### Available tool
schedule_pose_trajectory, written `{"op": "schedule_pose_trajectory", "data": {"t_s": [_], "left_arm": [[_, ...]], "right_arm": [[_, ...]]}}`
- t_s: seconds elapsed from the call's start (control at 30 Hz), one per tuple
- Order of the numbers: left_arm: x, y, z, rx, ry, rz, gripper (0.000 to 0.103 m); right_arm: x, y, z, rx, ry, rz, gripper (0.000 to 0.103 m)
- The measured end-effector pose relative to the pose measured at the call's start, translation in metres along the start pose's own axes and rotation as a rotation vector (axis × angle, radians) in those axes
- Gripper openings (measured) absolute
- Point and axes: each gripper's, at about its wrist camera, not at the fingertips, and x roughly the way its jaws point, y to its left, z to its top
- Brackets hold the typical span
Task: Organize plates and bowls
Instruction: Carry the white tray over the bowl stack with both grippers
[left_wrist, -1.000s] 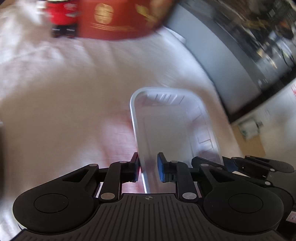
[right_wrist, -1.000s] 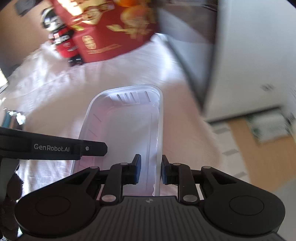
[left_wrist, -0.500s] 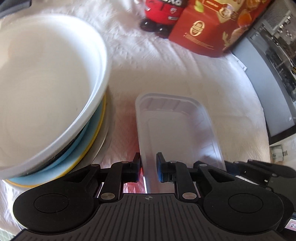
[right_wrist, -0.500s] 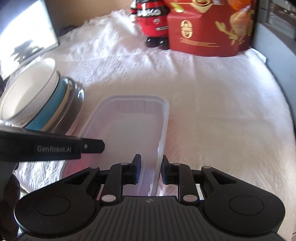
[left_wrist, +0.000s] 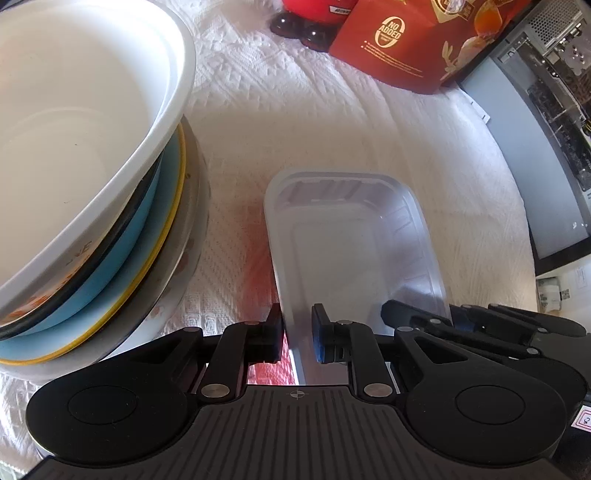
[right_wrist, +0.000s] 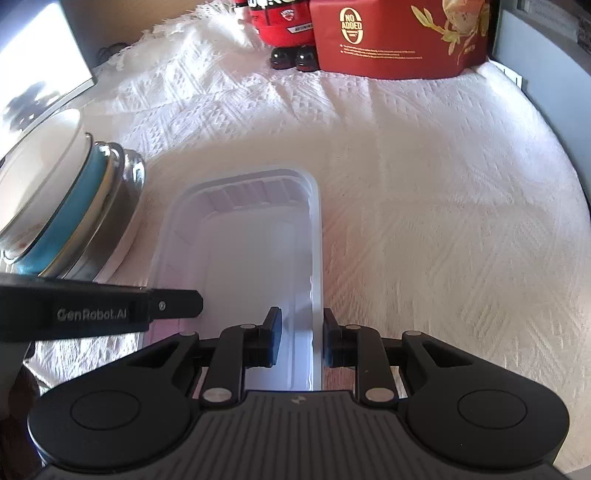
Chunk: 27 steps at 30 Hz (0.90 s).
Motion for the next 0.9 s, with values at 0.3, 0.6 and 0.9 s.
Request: {"op": "schedule_pose_trajectory", "data": {"t_s": [0.3,0.6,0.9], "left_arm": [[-0.024,-0.014,0.008,0.048,-0.033,-0.035,0.018],[-0.104,-0.024,0.039,0.100,-0.168,-0.102,0.019],[-0.179,0.021,0.060,0.088,-0.284,-0.084,0.021]], "right_arm": [[-0.021,0.001,0.008,-0.003,-0.040,0.004,0.023],[-0.089,0.005,0.036,0.020,-0.195,0.017,0.023],[-0.130,0.070,0.079,-0.094,-0.317,0.097,0.023]]}}
